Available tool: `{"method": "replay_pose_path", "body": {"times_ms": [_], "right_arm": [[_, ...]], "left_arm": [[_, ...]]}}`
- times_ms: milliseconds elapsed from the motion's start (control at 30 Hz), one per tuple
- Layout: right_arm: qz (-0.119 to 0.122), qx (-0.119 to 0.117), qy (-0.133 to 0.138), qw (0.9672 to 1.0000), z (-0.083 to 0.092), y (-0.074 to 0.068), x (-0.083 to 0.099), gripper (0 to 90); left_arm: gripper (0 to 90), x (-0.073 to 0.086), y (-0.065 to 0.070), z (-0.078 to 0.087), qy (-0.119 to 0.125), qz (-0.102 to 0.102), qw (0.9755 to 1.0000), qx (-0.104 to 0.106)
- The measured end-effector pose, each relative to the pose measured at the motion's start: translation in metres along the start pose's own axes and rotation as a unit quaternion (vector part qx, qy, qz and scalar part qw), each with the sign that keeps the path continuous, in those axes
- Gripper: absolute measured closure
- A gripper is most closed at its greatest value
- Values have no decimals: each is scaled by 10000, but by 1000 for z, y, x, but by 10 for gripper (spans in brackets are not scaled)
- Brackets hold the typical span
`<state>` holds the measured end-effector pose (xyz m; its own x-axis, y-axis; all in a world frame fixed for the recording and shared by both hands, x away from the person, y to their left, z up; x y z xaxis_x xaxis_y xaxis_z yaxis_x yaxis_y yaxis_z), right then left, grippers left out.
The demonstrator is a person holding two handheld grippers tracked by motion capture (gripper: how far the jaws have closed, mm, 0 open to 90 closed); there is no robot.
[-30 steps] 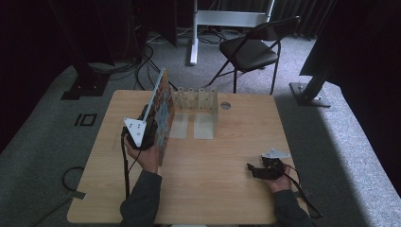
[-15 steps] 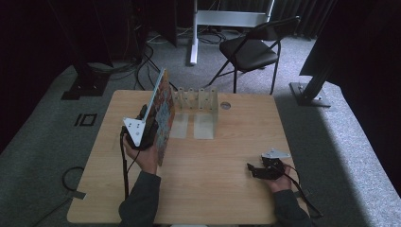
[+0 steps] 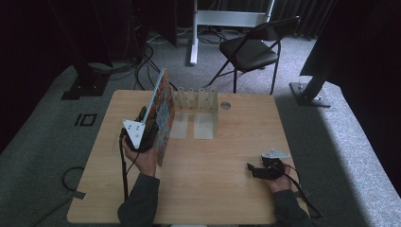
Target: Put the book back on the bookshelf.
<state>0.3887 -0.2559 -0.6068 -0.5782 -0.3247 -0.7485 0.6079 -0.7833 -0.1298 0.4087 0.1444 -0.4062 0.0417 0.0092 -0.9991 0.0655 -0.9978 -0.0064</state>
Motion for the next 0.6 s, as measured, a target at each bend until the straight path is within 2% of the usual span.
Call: {"method": "replay_pose_path", "body": {"times_ms": [333, 600], "right_arm": [[5, 0, -1, 10000, 0, 0, 0, 224], [4, 1, 0, 10000, 0, 0, 0, 224]], "left_arm": [[614, 9, 3, 0, -321, -194, 9990, 232], [600, 17, 0, 4, -482, -320, 9979, 284]]}}
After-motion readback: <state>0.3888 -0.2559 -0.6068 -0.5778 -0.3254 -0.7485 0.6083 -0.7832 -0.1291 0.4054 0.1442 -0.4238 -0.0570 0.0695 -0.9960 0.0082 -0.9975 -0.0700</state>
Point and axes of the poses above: each handheld gripper's, and its own axes: z roughly backward along the jaws, x roughly out of its underside, y roughly to its right, the point moved 8 cm from there along -z, roughly forward along the jaws, and after that the axes turned 11 degrees about -x, right-handed, at the moved point
